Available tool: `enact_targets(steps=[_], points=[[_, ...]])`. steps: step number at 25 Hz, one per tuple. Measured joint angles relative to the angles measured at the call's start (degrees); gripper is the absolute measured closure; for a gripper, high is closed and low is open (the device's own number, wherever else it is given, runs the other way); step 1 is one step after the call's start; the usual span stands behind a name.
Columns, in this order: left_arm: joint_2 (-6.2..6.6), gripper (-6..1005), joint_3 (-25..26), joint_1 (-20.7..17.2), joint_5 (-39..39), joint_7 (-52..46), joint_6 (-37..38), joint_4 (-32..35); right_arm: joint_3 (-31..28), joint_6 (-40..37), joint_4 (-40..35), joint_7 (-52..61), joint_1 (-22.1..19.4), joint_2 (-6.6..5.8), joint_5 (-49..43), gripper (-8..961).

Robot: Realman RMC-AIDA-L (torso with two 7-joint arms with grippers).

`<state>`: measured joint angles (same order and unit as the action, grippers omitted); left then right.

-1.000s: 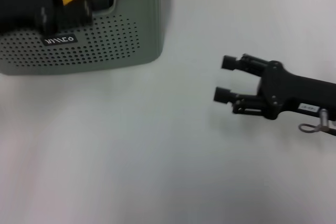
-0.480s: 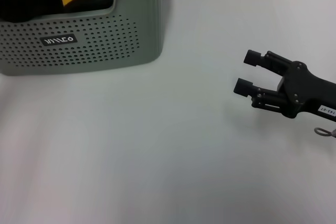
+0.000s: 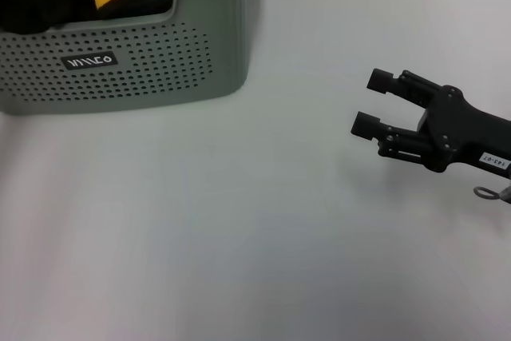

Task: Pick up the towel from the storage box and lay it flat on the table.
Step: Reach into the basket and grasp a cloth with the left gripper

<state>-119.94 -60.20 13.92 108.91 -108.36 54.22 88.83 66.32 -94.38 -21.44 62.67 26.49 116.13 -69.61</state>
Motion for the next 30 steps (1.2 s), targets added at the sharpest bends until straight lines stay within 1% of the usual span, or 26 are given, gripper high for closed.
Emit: enact_targets(steps=[5,11,16,22,30], points=[[0.01,314,0.50,0.54,0.87,-1.63,-0.22,-1.05,0.07,0.05,0.00,-0.55,0.10,-0.01,0.01,82],[0.04,329,4.36,3.72,2.27,-3.97,-0.28,-4.37,0.18,0.08,0.52,-0.65,0.00,0.04,0.01,83],[0.08,342,4.95,4.21,2.78,-4.25,-0.28,-3.05,0.02,-0.10,0.98,-1.14,-0.51,0.06,0.01,83],[-0.06,358,4.63,3.64,2.92,-6.95,-0.29,-2.54,-0.02,-0.28,1.50,-2.10,-1.09,0.14,0.20,83],[-0.19,406,0.72,2.12,2.97,-8.80,-0.02,-1.70,0.34,-0.44,1.49,-2.12,-1.18,0.10,0.23,83]])
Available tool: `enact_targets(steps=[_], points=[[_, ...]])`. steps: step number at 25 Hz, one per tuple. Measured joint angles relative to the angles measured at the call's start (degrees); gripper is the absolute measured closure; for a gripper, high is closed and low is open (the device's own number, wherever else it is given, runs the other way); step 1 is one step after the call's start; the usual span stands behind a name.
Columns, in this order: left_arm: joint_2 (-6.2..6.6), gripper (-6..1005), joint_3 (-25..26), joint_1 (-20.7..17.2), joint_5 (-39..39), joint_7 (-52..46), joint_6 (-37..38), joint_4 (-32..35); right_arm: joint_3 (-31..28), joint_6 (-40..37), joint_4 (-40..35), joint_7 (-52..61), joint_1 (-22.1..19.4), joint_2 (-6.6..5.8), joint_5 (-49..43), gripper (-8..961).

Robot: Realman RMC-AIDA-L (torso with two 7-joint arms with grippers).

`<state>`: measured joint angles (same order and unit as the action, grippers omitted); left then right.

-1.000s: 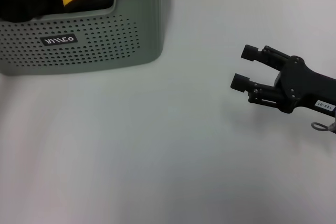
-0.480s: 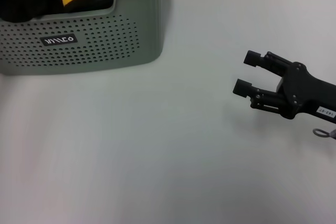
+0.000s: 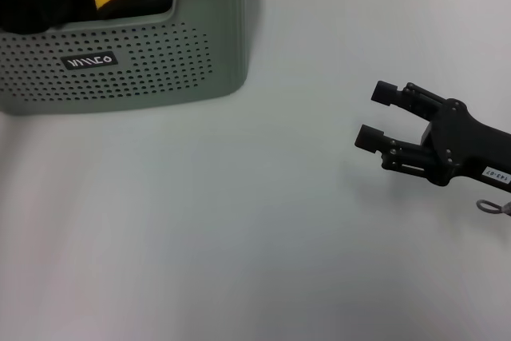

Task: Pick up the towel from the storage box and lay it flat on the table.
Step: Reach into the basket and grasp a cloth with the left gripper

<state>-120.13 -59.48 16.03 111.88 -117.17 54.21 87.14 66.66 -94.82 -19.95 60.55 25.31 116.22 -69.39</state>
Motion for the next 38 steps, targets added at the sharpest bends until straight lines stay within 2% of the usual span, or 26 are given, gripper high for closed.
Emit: enact_targets(steps=[10,16,19,26,33,38], points=[[-0.03,441,-1.34,-0.90,0.09,-0.29,0.07,0.67,0.05,-0.10,0.56,-0.06,-0.02,-0.12,-0.10,83],[-0.23,462,-3.38,-6.89,0.11,-1.15,-0.46,4.46,-0.26,-0.10,0.60,-0.08,-0.45,-0.05,-0.06,82],[-0.23,473,-3.55,-8.29,0.37,-2.14,-1.21,4.93,-0.39,-0.09,0.62,-0.08,-0.19,-0.13,-0.04,82],[-0.17,497,-5.47,-7.36,3.76,-5.99,-1.63,4.85,0.04,0.04,0.62,-0.09,0.57,-0.09,-0.04,83],[-0.18,521,-6.51,-3.67,4.42,-7.03,-2.77,2.87,0.05,-0.04,0.72,-0.09,-0.05,-0.04,-0.04,83],[-0.19,539,-7.89,-2.62,6.32,-8.04,-4.63,1.04,0.02,-0.08,0.93,-0.09,-0.81,-0.03,-0.04,83]])
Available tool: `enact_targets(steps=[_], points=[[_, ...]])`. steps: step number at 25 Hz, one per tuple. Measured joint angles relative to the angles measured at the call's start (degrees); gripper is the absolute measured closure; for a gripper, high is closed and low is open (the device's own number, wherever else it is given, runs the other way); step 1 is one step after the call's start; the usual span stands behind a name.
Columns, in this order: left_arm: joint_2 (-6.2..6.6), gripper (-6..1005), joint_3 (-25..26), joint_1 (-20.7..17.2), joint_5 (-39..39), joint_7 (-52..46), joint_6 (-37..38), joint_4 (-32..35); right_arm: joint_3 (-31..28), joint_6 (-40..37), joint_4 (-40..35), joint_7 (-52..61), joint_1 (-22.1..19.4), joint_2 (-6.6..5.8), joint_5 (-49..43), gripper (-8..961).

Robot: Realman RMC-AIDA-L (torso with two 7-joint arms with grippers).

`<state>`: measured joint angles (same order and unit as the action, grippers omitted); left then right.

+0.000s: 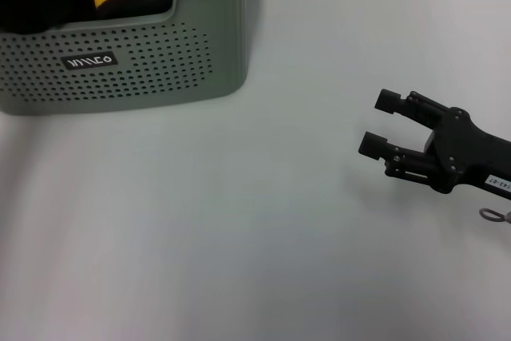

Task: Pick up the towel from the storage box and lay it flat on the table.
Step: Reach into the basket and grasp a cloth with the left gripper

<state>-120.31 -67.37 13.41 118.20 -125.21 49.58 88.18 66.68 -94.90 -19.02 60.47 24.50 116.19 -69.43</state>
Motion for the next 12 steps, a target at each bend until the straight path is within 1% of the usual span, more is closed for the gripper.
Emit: enact_targets(steps=[6,12], points=[[0.07,560,-1.57,0.15,0.99,-0.99,-0.87,-0.22,-0.07,-0.02,0.54,-0.02,-0.07,-0.09,0.00,82],[0.04,581,-1.13,-1.32,1.03,-1.16,-0.89,2.79,-0.01,-0.02,0.54,-0.16,-0.47,-0.19,-0.01,83]])
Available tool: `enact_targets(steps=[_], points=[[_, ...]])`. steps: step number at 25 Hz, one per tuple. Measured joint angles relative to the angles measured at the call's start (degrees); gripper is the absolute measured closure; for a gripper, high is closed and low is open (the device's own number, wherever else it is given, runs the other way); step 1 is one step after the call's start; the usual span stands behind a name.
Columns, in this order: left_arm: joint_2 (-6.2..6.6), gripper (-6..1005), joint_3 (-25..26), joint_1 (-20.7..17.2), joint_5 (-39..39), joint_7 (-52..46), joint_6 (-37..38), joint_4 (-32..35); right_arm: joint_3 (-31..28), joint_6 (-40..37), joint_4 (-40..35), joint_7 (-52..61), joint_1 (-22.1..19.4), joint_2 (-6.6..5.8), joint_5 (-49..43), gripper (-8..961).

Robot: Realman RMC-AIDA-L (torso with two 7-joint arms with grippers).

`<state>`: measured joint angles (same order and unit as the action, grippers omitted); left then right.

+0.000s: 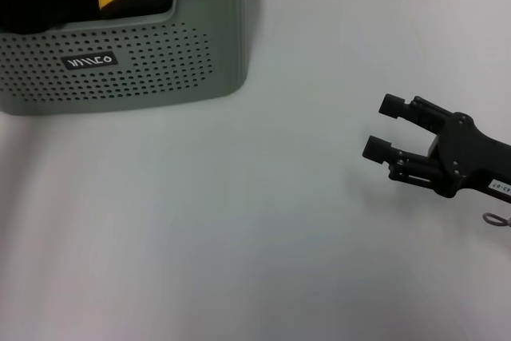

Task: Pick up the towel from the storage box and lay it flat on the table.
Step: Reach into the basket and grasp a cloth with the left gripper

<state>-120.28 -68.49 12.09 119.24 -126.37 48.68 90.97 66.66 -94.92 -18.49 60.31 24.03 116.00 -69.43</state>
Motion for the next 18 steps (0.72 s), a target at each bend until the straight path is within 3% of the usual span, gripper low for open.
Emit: enact_targets(steps=[18], points=[[0.22,650,-0.35,2.64,0.14,1.04,-0.60,-4.12,-0.20,0.01,-0.06,-0.63,-0.44,0.19,0.00,83]])
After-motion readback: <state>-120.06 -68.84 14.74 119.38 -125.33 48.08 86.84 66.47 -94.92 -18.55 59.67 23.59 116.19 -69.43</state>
